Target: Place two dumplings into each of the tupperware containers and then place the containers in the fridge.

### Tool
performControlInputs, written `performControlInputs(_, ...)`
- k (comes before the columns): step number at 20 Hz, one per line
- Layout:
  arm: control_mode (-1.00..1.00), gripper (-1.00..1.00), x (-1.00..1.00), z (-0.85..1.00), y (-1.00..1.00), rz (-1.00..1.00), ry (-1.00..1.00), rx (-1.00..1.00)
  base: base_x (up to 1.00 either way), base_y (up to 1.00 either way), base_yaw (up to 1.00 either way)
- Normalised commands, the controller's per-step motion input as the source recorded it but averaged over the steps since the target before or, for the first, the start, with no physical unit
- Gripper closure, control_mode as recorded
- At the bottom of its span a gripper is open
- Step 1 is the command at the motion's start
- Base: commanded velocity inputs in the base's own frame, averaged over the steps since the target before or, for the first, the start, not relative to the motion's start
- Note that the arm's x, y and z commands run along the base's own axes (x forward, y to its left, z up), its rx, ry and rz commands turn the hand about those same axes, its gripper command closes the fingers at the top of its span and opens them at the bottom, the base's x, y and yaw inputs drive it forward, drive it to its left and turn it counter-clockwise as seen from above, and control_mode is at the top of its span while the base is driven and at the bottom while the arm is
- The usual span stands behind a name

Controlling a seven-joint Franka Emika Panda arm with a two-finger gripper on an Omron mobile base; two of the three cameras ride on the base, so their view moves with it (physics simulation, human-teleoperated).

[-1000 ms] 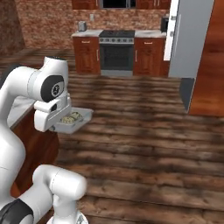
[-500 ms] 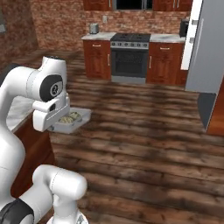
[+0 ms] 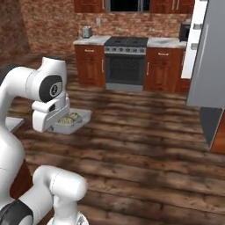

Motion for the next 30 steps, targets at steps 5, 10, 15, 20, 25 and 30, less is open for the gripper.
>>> performControlInputs(5, 1.0, 1.0, 0.0, 0.0, 0.0, 0.0, 0.0, 0.0, 1.0, -0.16, -0.11)
performControlInputs(10, 1.0, 1.0, 0.0, 0.0, 0.0, 0.0, 0.0, 0.0, 1.0, -0.14, -0.23)
performControlInputs(15, 1.0, 1.0, 0.0, 0.0, 0.0, 0.0, 0.0, 0.0, 0.98, -0.08, -0.39)
performControlInputs(20, 1.0, 1.0, 0.0, 0.0, 0.0, 0.0, 0.0, 0.0, 0.71, 0.02, -0.58)
performControlInputs(25, 1.0, 1.0, 0.0, 0.0, 0.0, 0.0, 0.0, 0.0, 0.68, 0.39, -0.63)
performControlInputs(30, 1.0, 1.0, 0.0, 0.0, 0.0, 0.0, 0.0, 0.0, 0.61, 0.85, -0.51)
